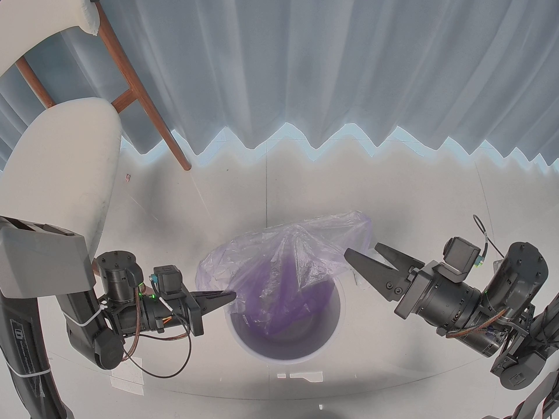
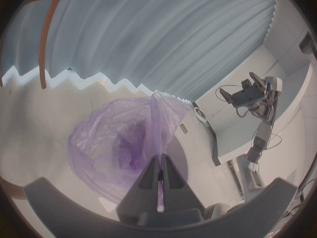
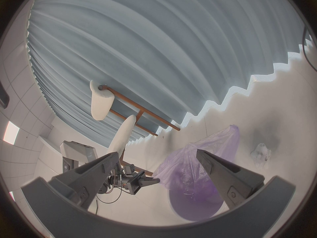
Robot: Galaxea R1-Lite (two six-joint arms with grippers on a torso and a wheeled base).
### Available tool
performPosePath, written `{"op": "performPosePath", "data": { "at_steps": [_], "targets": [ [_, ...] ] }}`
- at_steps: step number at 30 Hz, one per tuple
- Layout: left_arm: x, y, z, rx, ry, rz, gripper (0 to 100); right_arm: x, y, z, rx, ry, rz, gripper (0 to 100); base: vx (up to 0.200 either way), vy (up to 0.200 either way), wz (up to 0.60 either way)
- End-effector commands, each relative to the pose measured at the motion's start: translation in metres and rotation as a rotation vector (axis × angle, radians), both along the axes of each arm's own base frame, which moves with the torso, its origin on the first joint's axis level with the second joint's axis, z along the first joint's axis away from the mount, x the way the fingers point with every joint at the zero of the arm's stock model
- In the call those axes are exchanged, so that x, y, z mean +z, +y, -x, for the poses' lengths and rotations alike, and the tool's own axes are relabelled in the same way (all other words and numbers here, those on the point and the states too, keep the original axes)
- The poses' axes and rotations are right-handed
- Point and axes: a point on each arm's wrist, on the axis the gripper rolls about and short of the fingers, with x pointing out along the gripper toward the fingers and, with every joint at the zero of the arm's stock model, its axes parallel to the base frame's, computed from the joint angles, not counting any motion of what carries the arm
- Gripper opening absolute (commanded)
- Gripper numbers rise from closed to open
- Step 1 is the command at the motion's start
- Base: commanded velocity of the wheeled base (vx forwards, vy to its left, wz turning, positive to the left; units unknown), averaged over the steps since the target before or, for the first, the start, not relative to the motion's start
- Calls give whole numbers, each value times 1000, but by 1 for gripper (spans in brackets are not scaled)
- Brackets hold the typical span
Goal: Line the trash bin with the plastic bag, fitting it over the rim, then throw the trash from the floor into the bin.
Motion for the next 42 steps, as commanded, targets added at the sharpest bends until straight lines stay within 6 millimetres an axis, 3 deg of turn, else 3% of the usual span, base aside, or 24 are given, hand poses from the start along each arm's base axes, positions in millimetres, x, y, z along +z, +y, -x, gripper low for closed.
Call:
{"op": "performPosePath", "data": {
  "at_steps": [1,2,8,23,32,36,42],
  "targets": [
    [-4,5,30,-48,-37,-98,0,-9,2,-3,-4,29,20,100,0,0,0],
    [-9,7,47,-91,-57,-163,0,-9,2,-3,-4,29,20,100,0,0,0],
    [-22,18,90,-202,-14,-249,0,-6,1,-1,-2,21,13,100,0,0,0],
    [-27,20,92,-360,-65,-195,0,-19,8,11,42,137,96,100,0,0,0],
    [-34,13,95,-406,-51,-205,0,3,38,-28,8,283,247,100,0,0,0],
    [-34,10,96,-418,-53,-204,0,11,53,-32,39,324,289,100,0,0,0],
    [-35,7,98,-438,-53,-205,0,6,69,-39,52,328,311,100,0,0,0]
  ]
}}
